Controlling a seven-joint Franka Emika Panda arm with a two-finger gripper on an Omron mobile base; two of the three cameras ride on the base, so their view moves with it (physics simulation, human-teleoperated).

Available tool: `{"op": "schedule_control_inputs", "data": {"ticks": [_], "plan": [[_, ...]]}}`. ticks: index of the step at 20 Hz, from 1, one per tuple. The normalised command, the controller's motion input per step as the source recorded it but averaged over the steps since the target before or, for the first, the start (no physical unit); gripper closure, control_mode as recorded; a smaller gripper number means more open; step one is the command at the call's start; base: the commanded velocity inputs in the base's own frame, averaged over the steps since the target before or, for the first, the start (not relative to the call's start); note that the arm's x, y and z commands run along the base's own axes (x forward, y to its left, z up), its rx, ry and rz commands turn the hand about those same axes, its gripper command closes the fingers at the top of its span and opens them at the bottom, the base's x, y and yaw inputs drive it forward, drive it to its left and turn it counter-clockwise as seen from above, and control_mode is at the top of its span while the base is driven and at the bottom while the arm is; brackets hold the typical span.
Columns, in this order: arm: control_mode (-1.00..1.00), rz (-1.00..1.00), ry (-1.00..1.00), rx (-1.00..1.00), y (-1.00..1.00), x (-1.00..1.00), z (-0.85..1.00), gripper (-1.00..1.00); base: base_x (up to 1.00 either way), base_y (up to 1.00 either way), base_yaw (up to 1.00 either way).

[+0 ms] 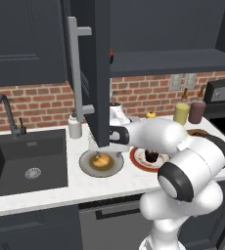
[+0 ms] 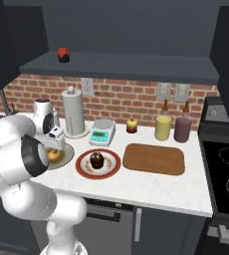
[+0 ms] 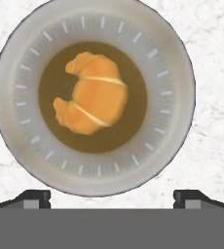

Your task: From the different types of pastries on the counter, select a croissant and place it on the cutting board. Then retrieve a jar of jam from the cabinet and place it alongside the croissant on the cutting board.

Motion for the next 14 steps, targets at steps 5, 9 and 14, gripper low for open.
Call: {"op": "schedule_control_inputs", "data": {"ticks": [5,9,14], "plan": [[-1.00,0.00,0.05,0.00,0.02,0.00,-0.01,-1.00,0.00,0.00,0.00],[-1.00,0.00,0.03,0.00,0.00,0.00,-0.18,-1.00,0.00,0.00,0.00],[-1.00,0.00,0.00,0.00,0.00,0.00,-0.27,-1.00,0.00,0.00,0.00]]}}
